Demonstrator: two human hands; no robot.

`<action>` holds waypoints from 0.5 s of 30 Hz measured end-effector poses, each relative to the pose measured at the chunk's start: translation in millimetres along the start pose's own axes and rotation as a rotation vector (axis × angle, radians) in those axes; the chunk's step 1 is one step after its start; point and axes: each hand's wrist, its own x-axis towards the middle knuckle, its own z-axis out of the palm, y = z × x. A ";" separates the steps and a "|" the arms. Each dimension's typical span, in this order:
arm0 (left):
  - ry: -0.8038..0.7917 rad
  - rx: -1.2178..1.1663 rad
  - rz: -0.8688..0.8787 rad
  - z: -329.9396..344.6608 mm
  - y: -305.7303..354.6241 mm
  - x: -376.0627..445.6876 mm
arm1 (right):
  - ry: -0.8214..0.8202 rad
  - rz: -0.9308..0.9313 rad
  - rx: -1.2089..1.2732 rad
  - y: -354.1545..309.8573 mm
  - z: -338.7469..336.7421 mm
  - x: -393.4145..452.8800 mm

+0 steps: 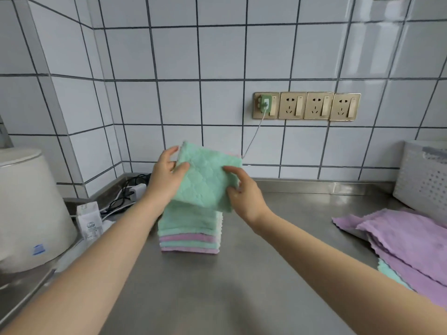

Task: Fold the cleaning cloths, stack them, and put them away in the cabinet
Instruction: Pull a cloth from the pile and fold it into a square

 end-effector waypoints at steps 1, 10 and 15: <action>0.017 0.051 -0.058 -7.2 -12.2 6.4 | -0.018 0.045 0.003 4.2 13.3 9.2; 0.047 0.013 -0.383 -37.1 -108.0 -6.8 | -0.139 0.311 0.030 44.7 63.4 15.7; 0.052 -0.007 -0.282 -34.5 -97.8 -2.1 | -0.119 0.249 0.084 38.6 62.0 26.3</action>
